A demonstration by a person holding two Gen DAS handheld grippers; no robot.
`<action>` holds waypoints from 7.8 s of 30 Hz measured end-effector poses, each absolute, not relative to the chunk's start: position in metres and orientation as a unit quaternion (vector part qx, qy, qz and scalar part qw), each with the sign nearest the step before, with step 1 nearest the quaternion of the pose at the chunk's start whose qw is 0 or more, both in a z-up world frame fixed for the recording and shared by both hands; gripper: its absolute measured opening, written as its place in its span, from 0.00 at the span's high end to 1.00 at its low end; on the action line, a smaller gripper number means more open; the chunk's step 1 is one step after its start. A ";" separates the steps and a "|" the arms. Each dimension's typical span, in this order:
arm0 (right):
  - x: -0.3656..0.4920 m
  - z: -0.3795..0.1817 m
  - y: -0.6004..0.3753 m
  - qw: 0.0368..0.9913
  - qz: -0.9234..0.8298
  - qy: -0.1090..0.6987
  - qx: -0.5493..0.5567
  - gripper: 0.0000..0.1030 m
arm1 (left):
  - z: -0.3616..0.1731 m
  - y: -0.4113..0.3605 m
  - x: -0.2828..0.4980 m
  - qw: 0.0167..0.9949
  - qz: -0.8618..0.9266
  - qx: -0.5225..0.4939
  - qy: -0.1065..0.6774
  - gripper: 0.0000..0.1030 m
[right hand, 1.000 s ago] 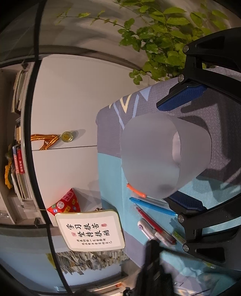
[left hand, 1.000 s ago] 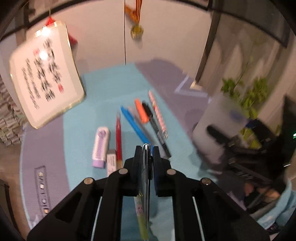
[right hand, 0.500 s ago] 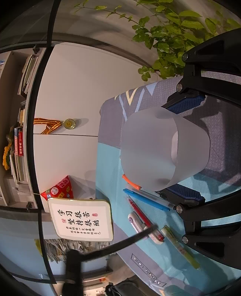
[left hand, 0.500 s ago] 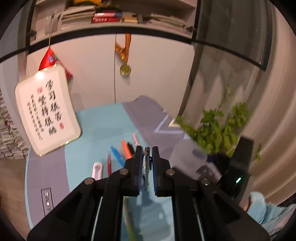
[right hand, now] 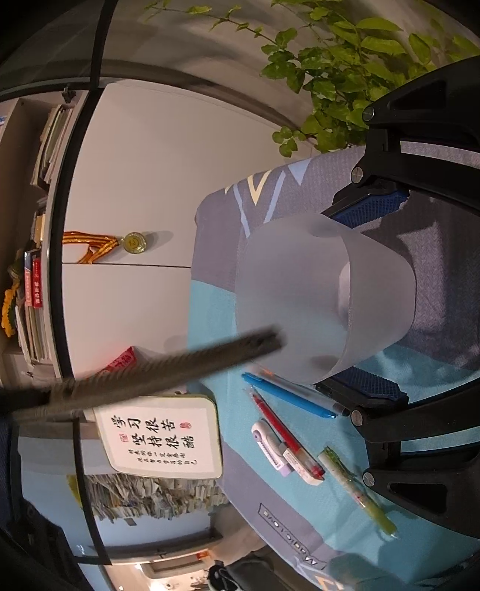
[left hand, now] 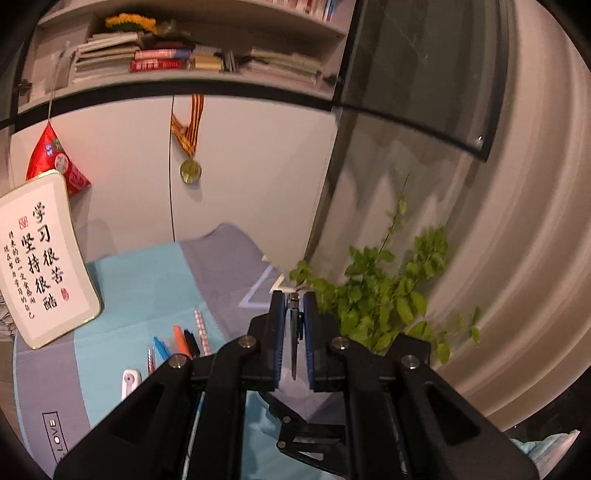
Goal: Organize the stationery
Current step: 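Lift the black marker and drop it into the cup with the left tool, then grasp the green highlighter pen with the left tool, then carry the green pen to the cup and release it inside, then grasp the red gel pen with the left tool, then lift the red gel pen and drop it into the cup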
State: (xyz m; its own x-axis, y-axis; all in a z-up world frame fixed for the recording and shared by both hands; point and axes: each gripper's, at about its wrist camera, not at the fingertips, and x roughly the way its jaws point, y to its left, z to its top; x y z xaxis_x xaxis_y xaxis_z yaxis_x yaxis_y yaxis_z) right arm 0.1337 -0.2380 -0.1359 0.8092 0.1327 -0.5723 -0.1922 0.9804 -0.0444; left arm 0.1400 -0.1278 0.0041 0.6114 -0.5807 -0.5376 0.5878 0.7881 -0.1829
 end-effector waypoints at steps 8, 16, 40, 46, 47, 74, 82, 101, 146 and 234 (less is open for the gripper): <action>0.134 -0.137 -0.235 0.948 0.088 0.299 -0.059 0.32 | -0.031 -0.136 0.154 0.881 -0.313 0.017 0.354 0.92; 0.135 -0.137 -0.233 0.948 0.084 0.300 -0.061 0.32 | -0.036 -0.130 0.157 0.876 -0.315 0.006 0.366 0.91; 0.142 -0.139 -0.242 0.944 0.069 0.322 -0.037 0.32 | -0.074 -0.046 0.115 0.894 -0.240 0.031 0.377 0.51; 0.142 -0.140 -0.240 0.944 0.065 0.322 -0.044 0.32 | -0.108 -0.045 0.119 0.882 -0.216 0.057 0.414 0.53; 0.142 -0.140 -0.239 0.944 0.064 0.321 -0.046 0.32 | -0.113 -0.045 0.121 0.882 -0.211 0.059 0.418 0.53; 0.141 -0.138 -0.238 0.945 0.063 0.317 -0.047 0.32 | -0.139 -0.048 0.165 0.863 -0.193 0.031 0.466 0.88; 0.141 -0.138 -0.238 0.945 0.063 0.317 -0.047 0.32 | -0.069 -0.037 0.137 0.900 -0.215 0.008 0.380 0.88; 0.140 -0.137 -0.238 0.945 0.065 0.316 -0.049 0.32 | 0.024 -0.092 0.130 0.928 -0.302 -0.029 0.216 0.88; 0.141 -0.139 -0.238 0.947 0.065 0.311 -0.051 0.32 | -0.053 -0.070 0.163 0.911 -0.244 -0.061 0.327 0.37; 0.138 -0.139 -0.237 0.947 0.060 0.310 -0.054 0.32 | -0.154 -0.063 0.196 0.862 -0.159 0.026 0.481 0.88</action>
